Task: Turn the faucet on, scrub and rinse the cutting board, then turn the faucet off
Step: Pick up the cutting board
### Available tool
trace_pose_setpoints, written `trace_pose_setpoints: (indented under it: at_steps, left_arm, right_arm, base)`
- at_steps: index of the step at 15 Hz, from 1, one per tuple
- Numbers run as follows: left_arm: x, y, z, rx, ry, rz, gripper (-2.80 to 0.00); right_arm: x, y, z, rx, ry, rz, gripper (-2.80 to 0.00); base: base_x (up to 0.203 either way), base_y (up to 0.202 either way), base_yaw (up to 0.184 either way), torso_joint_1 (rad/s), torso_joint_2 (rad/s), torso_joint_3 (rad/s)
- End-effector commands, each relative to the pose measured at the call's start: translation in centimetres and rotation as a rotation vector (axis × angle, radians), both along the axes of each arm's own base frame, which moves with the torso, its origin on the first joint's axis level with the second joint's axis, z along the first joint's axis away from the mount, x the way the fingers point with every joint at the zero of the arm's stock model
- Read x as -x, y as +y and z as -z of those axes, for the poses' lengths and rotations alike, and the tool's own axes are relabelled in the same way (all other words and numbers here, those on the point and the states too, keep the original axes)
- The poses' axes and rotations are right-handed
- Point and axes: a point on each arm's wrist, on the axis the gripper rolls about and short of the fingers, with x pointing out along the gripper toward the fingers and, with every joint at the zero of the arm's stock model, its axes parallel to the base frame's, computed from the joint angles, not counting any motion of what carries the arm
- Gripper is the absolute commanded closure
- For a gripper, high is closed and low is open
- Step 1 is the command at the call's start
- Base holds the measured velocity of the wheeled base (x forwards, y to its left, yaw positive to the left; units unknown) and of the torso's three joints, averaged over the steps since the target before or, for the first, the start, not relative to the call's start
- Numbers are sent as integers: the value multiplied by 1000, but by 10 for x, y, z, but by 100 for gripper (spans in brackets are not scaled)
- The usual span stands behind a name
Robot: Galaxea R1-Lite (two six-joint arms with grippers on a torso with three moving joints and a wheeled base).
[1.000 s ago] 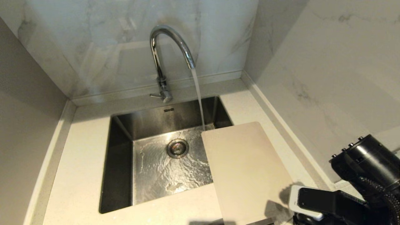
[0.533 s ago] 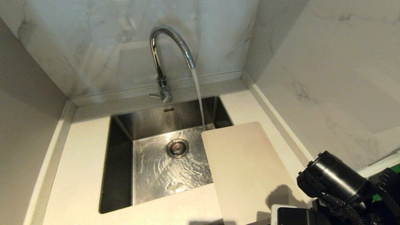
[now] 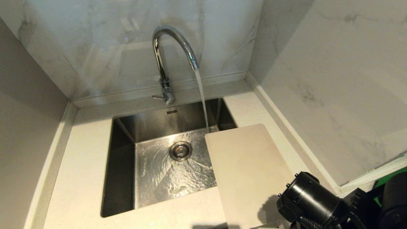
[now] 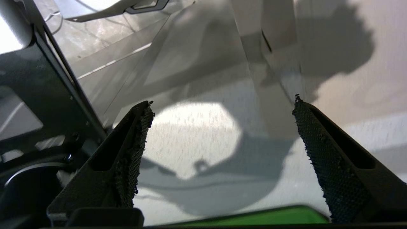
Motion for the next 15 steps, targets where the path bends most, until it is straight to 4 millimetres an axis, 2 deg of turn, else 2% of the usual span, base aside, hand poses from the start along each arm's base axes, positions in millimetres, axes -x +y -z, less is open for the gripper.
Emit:
trace_pose_setpoints:
  at_steps: [1, 4, 7, 15]
  left_arm:
    - [0, 0, 1, 1, 4, 0, 0]
    - [0, 0, 1, 1, 4, -1, 0]
    - [0, 0, 1, 1, 4, -1, 0]
    - [0, 0, 1, 1, 4, -2, 0]
  right_arm:
    - [3, 3, 19, 0, -27, -83, -280]
    - [6, 0, 43, -18, -132, -231, -280]
    - [0, -2, 51, 35, -165, -355, -280]
    - [-17, -4, 70, 110, -105, -331, -280]
  base:
    - [0, 0, 0, 0, 0, 0]
    - [0, 0, 0, 0, 0, 0]
    - [0, 0, 0, 0, 0, 0]
    - [0, 0, 0, 0, 0, 0]
